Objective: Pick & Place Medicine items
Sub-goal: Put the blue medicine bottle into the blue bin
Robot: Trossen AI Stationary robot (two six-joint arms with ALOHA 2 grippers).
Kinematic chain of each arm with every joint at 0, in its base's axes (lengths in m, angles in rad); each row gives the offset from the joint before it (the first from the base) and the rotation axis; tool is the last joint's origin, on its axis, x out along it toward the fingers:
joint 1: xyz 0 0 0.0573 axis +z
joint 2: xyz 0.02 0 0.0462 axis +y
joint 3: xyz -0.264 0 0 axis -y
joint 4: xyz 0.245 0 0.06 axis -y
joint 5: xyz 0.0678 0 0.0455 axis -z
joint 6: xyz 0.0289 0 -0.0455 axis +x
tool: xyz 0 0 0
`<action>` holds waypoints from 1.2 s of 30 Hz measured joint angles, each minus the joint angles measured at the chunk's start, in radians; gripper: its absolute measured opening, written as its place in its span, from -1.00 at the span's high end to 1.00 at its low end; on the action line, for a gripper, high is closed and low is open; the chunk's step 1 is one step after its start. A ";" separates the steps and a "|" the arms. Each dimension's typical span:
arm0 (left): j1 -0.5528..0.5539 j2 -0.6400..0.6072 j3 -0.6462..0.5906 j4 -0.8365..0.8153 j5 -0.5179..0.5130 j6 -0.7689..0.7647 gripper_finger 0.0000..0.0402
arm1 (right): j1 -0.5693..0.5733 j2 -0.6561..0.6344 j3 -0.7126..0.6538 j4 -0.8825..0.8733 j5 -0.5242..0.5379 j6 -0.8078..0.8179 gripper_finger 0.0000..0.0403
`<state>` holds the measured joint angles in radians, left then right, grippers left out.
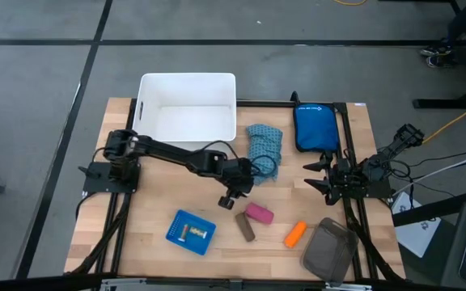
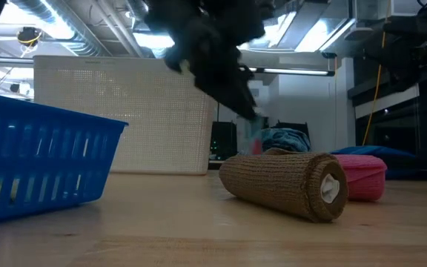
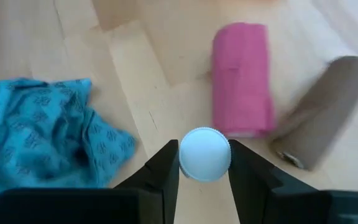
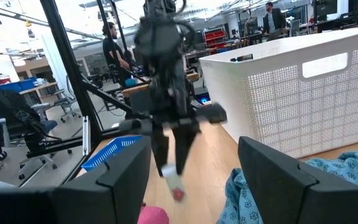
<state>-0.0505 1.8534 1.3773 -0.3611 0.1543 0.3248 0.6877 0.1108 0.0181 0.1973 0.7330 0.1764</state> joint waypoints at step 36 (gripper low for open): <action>-0.313 -0.324 -0.259 -0.495 -0.013 -0.471 0.13 | 0.000 0.000 0.000 -0.038 0.011 0.051 -0.21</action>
<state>-0.3637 1.5295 1.1186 -0.8563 0.1417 -0.1465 0.6877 0.1108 0.0184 0.1593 0.7441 0.2279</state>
